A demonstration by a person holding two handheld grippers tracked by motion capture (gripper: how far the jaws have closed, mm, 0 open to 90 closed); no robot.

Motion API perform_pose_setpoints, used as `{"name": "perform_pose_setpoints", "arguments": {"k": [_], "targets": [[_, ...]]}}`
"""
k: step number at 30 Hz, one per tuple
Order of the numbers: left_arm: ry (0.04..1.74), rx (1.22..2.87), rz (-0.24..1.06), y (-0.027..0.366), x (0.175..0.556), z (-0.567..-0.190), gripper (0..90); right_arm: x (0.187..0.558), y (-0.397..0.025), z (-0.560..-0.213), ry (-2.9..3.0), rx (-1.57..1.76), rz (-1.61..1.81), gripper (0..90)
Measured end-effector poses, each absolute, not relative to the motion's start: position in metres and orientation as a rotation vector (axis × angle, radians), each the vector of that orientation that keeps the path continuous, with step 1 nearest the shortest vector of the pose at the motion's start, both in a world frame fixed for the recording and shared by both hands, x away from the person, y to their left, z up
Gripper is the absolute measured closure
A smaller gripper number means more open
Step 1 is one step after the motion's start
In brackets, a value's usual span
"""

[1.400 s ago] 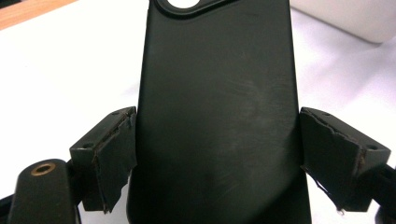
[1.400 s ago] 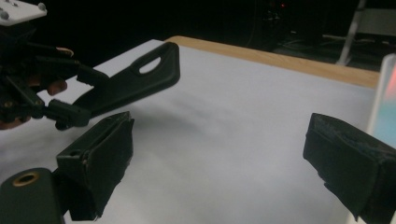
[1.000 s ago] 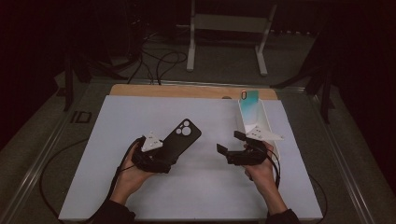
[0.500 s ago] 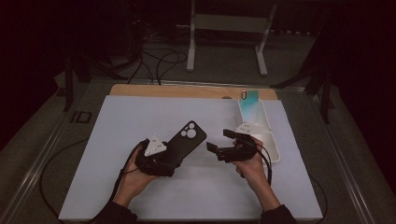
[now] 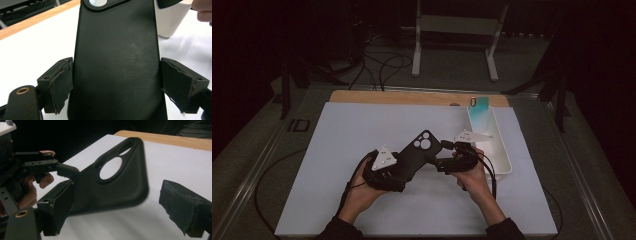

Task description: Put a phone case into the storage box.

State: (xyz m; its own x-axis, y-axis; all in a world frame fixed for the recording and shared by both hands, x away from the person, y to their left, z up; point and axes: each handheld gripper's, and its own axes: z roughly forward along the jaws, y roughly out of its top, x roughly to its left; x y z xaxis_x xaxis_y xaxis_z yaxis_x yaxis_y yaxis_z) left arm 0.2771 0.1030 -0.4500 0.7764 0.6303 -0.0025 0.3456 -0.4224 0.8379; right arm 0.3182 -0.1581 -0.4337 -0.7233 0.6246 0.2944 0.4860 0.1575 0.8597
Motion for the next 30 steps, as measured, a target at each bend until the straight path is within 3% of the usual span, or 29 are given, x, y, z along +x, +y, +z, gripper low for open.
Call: {"name": "perform_pose_setpoints", "arguments": {"k": [15, 16, 25, 30], "targets": [[0.723, 2.037, 0.387, 0.097, 0.276, -0.450, 15.1, 0.317, -0.147, -0.436, 2.357, 1.108, 1.644, 30.4], [0.725, 2.038, 0.386, 0.097, 0.276, -0.451, 15.0, 0.314, -0.140, -0.436, 2.402, 1.065, 1.666, 48.9], [0.728, 2.058, 0.386, 0.092, 0.277, -0.456, 14.9, 0.309, -0.131, -0.433, 2.426, 1.029, 1.700, 74.9], [0.727, 2.053, 0.387, 0.093, 0.276, -0.456, 14.5, 0.307, -0.128, -0.430, 2.420, 1.009, 1.709, 80.7]]}}
